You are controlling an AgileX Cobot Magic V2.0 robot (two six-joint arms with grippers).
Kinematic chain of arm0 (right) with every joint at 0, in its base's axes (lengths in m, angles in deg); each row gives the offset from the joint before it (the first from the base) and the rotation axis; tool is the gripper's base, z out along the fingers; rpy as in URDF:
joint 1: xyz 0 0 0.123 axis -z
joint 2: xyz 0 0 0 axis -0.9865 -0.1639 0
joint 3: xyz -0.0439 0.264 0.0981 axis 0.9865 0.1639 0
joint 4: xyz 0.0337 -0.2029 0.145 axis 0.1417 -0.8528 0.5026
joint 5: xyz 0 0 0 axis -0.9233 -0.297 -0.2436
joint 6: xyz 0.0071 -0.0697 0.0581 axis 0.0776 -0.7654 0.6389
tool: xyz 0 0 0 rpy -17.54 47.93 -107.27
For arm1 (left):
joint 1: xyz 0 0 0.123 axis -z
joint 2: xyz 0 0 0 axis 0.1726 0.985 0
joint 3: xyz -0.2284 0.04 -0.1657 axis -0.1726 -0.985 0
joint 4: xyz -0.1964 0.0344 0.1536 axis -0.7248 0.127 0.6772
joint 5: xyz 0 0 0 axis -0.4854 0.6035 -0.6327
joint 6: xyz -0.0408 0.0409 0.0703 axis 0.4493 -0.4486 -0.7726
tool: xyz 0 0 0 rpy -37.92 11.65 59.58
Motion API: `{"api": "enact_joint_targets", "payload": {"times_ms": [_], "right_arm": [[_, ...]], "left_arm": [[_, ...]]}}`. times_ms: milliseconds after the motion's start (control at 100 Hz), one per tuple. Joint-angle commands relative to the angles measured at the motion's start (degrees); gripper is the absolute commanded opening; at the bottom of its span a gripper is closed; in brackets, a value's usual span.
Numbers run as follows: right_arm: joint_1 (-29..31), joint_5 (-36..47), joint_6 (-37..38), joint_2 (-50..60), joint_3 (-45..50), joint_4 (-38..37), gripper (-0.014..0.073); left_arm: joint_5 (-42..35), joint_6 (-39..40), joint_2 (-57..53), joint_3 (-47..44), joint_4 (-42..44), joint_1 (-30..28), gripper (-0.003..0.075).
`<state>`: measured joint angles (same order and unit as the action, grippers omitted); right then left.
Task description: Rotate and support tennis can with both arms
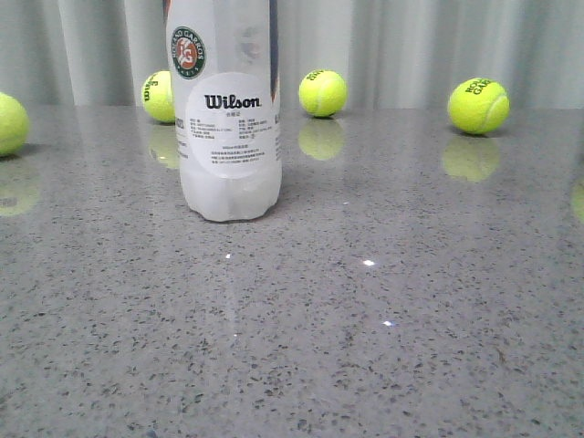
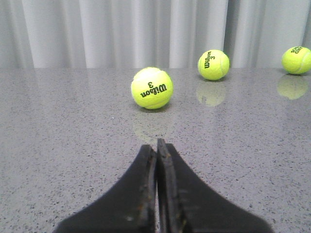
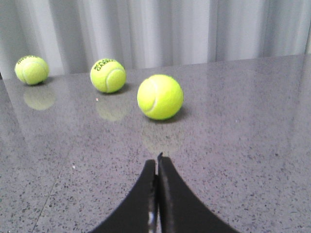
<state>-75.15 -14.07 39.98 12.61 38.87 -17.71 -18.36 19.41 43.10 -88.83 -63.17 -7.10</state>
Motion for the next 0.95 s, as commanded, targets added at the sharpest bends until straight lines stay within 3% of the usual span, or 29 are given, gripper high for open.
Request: {"api": "enact_joint_targets", "payload": {"times_ms": [0,940], "right_arm": [[0.39,4.08,-0.14,1.49,-0.83,-0.81,-0.0057],[0.35,4.08,-3.21,1.64,-0.83,0.23,-0.0057]], "left_arm": [[-4.24,0.41,-2.23,-2.75,-0.55,-0.14,-0.002],[-4.24,0.41,-2.23,-2.75,-0.55,-0.14,-0.002]]}}
